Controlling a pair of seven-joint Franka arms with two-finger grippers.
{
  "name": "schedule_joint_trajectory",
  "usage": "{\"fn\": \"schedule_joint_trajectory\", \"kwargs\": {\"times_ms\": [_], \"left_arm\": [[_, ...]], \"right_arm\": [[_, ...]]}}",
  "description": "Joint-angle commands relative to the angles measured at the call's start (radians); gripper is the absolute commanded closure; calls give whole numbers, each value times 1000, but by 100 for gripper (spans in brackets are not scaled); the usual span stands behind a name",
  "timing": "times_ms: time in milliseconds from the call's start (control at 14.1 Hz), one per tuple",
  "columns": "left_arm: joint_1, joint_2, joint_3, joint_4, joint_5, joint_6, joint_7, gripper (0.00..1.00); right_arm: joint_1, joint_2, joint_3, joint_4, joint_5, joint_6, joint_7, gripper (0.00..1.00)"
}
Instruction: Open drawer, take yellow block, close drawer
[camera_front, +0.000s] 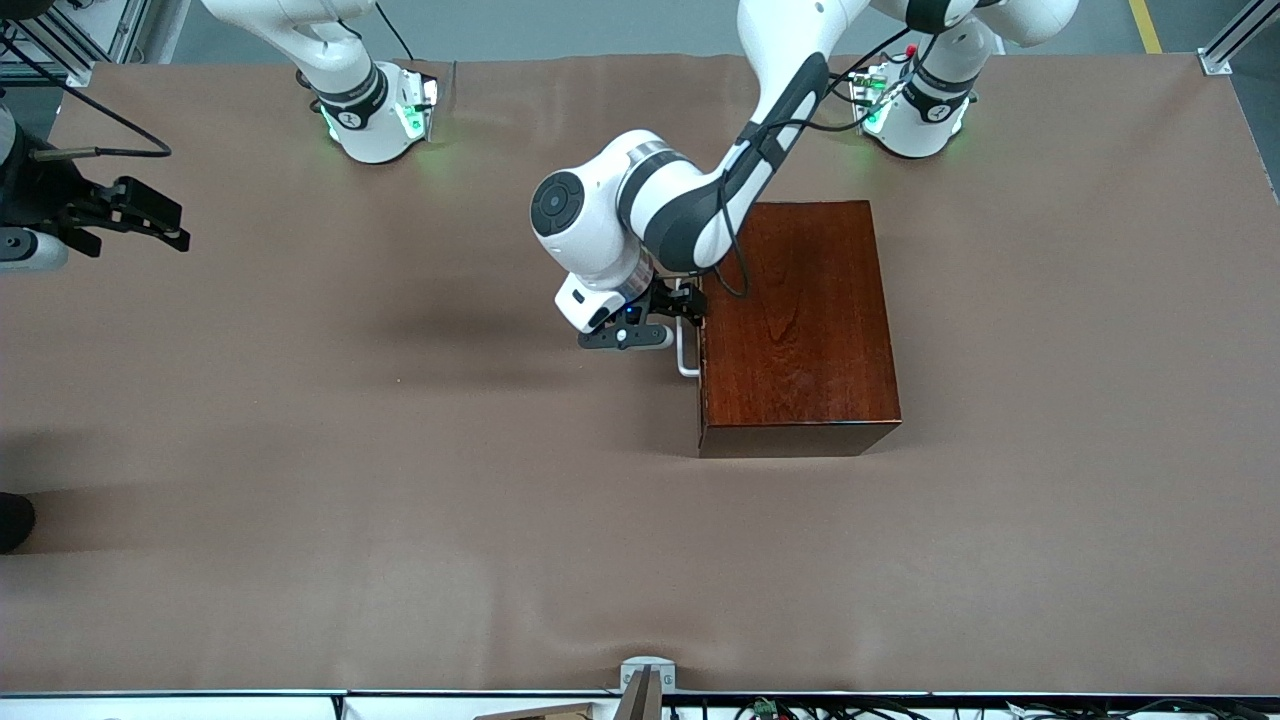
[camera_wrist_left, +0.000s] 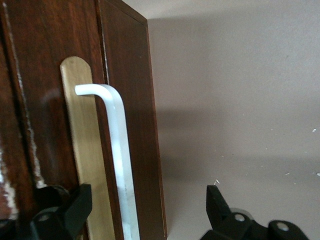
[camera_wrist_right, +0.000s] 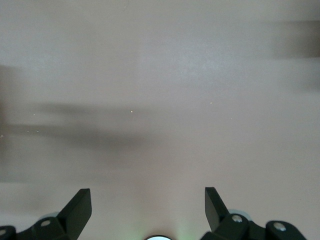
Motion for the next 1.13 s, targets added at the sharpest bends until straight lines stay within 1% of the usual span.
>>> {"fn": "schedule_joint_trajectory", "kwargs": {"times_ms": [0,354,779,1062], "left_arm": [[-7,27,7,24,20,-2,-39,0],[-7,52,-4,28,2,78,-146,0],[-7,49,-7,31,-115,205,-255,0],[-7,50,-25,32,-168,345,-362,0]], "right_arm": [[-12,-8,12,-5,-14,-3,-1,0],[-12,-8,12,-5,-14,-3,-1,0],[-12,-8,12,-5,-14,-3,-1,0],[-13,-8,12,-5,-14,-3,-1,0]]}}
